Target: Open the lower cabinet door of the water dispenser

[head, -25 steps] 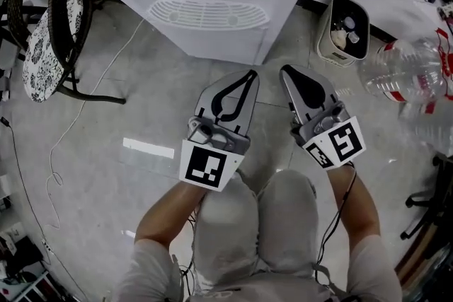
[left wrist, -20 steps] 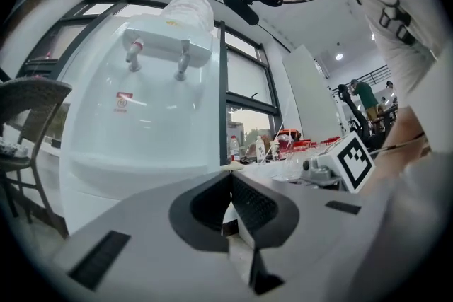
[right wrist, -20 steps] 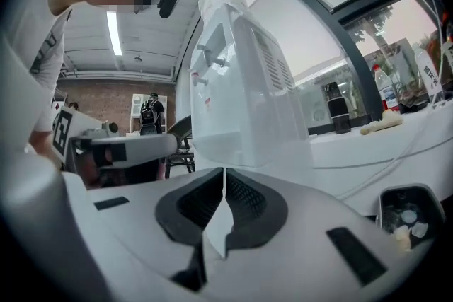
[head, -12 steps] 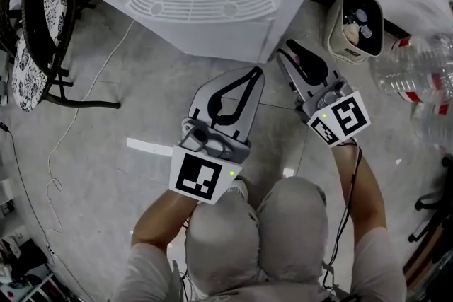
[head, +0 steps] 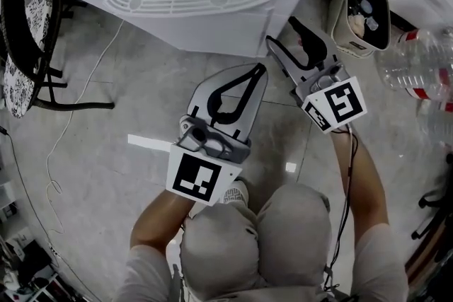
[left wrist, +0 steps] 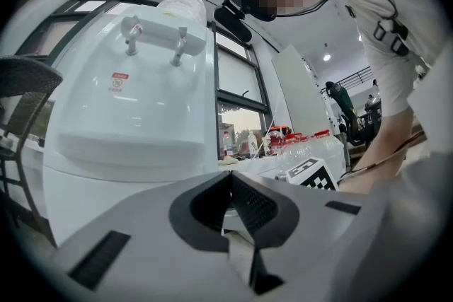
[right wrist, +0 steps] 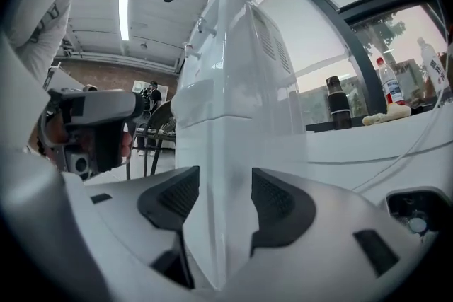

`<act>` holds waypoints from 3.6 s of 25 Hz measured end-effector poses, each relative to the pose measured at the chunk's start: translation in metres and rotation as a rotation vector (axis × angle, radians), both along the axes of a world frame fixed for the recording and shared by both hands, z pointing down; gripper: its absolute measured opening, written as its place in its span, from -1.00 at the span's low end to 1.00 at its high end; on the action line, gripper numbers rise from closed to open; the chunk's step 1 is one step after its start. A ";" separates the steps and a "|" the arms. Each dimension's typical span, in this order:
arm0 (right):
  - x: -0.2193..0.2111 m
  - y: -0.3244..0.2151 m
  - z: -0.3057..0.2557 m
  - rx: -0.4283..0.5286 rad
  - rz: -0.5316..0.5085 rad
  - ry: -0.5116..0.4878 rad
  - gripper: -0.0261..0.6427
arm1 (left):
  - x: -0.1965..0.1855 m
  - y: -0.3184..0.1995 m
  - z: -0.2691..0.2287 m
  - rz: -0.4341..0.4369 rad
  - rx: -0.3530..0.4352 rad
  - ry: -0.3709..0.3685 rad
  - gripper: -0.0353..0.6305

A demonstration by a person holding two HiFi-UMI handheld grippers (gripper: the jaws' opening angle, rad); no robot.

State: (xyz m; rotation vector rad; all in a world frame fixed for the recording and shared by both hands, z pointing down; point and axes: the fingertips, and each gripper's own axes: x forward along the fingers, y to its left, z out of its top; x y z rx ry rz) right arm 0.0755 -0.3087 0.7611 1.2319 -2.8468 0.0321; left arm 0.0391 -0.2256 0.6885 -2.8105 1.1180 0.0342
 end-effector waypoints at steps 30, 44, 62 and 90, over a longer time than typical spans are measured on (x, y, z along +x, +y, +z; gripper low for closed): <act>-0.043 0.104 0.000 0.026 -0.220 -0.045 -0.41 | -0.054 0.055 0.007 -0.097 0.022 -0.022 -0.89; -0.110 0.156 -0.002 0.004 -0.488 -0.051 -0.47 | -0.155 0.094 0.019 -0.347 -0.020 -0.002 -0.89; -0.230 0.202 0.003 0.024 -0.807 -0.045 -0.63 | -0.226 0.134 0.013 -0.461 0.001 -0.028 -0.89; -0.356 0.193 -0.002 0.022 -0.768 -0.064 -0.84 | -0.298 0.138 0.025 -0.692 -0.041 -0.023 -0.89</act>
